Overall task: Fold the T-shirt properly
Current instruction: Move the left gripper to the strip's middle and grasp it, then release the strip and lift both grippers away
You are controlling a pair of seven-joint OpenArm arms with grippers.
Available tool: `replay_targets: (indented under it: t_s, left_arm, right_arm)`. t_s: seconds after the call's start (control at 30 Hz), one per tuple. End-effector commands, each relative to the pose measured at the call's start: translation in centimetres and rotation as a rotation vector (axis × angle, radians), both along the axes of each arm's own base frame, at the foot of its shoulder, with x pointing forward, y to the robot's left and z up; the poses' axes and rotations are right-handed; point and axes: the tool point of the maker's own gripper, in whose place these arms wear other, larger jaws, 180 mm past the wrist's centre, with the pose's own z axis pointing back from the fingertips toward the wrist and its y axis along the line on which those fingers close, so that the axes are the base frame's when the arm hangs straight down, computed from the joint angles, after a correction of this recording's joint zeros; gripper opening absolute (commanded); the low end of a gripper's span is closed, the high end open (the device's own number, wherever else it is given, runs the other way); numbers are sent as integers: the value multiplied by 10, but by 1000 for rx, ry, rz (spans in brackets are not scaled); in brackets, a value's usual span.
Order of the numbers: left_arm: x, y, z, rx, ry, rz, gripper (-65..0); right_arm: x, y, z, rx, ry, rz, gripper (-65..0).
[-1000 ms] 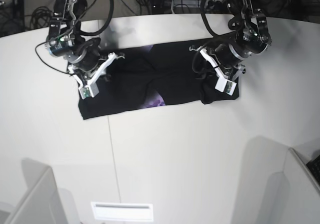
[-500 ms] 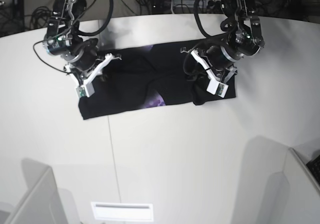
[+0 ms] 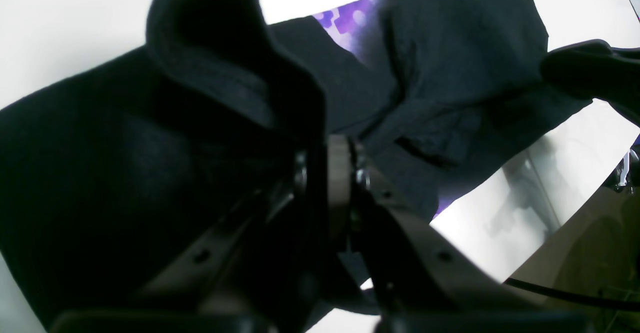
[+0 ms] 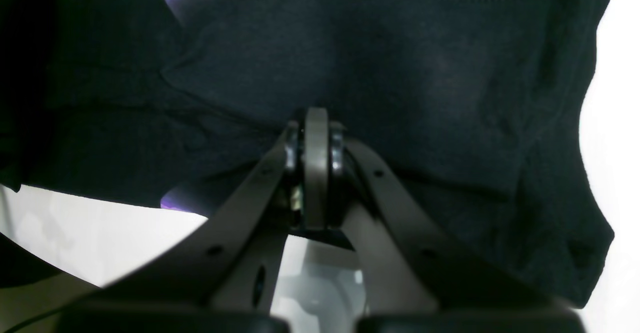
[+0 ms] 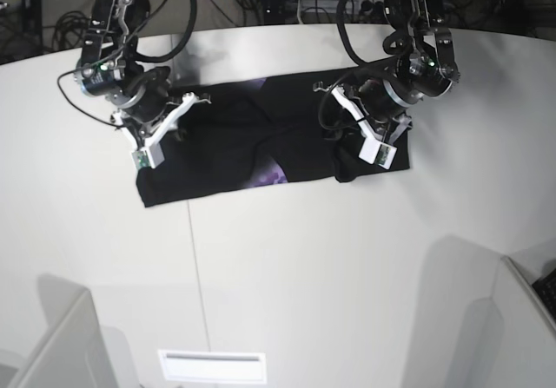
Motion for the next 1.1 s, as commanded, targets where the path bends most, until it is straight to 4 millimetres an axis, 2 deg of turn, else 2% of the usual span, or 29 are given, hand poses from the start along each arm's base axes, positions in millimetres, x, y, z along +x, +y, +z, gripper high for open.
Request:
replay_targets:
  t_s: [0.0,0.07,0.33,0.43,0.6,0.67,0.7,0.73,0.83,0.9,0.93,1.03,1.07]
  left_arm:
    - [7,-3,11,-24,-44,4,-650]
    - [7,-3,11,-24,-44,4,-632]
    - [10,-7,14,-41,-52,7,-332]
    - [10,-12,11,-57,-41,9,-263]
    - [12,-28,16,-74,-53,-33,-253]
    - [14,-25,26,-104,-79,-20,-262]
    - [16,-19,30,-121,-90,1,-295]
    - [16,-6,33,-135,-96,34,-357]
    - [14,54,38,-140,-111,153,-650]
    - [5,102,42,-100,-117,230,-650]
    - [0,121,43,-71,-116,259,-650]
    - [-22,181,46,60,-95,339,-650]
    - [-29,196,47,91,-88,363,-650]
  right_arm:
    - [8,0,11,10,-46,1,-650]
    - [8,0,11,10,-46,1,-650]
    - [8,0,11,10,-46,1,-650]
    - [8,0,11,10,-46,1,-650]
    - [8,0,11,10,-48,1,-650]
    - [10,-1,12,10,-55,-4,-650]
    - [11,-6,13,5,-57,-18,-650]
    - [14,-13,15,-1,-65,-37,-650]
    - [23,-28,22,-11,-89,-78,-650]
    - [29,-34,26,-18,-93,-91,-650]
    - [31,-36,27,-25,-83,-90,-617]
    - [41,-53,34,-47,-55,-122,-342]
    - [44,-60,37,-51,-51,-140,-276]
